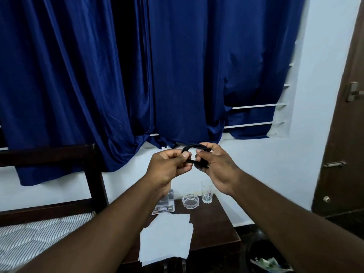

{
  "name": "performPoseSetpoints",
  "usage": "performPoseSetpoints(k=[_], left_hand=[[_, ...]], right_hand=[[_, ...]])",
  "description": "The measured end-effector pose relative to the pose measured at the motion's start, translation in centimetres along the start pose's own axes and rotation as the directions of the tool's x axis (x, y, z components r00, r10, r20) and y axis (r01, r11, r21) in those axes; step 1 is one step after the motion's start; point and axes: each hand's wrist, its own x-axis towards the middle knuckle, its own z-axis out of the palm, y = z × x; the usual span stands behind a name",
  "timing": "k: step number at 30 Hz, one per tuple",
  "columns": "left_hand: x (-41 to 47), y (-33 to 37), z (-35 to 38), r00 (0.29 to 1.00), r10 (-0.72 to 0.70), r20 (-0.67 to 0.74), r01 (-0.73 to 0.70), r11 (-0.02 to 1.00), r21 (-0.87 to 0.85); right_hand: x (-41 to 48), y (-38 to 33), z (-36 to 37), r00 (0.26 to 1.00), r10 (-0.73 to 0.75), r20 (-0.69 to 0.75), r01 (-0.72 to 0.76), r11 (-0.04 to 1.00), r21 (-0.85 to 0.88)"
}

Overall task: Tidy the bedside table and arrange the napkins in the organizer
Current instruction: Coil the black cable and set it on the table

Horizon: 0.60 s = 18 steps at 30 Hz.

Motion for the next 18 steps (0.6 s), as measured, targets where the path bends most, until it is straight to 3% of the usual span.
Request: performPoseSetpoints(k=[6,10,14,18], left_hand=[[-0.4,-1.1,0.3,0.993,0.092,-0.069,-0.091,0.996,0.023],[-0.3,-1.7,0.1,0.980,0.131,-0.146,-0.132,0.991,0.006],[-0.6,-2.0,0.1,0.970,0.144,-0.196,-0.148,0.989,-0.009],[-0.4,-2.1,0.1,0.959,0.131,-0.250,-0.138,0.990,-0.011]], right_hand=[[-0.5,0.6,0.9,0.976,-0.035,-0.217,0.019,0.997,-0.074],[-1.1,0.9,1.6,0.964,0.092,-0.248,-0.079,0.995,0.061],[-1.2,1.3,2.3,0.956,0.099,-0.275,-0.052,0.984,0.173],[-1.4,1.6,2.3,0.972,0.114,-0.206,-0.069,0.975,0.211]])
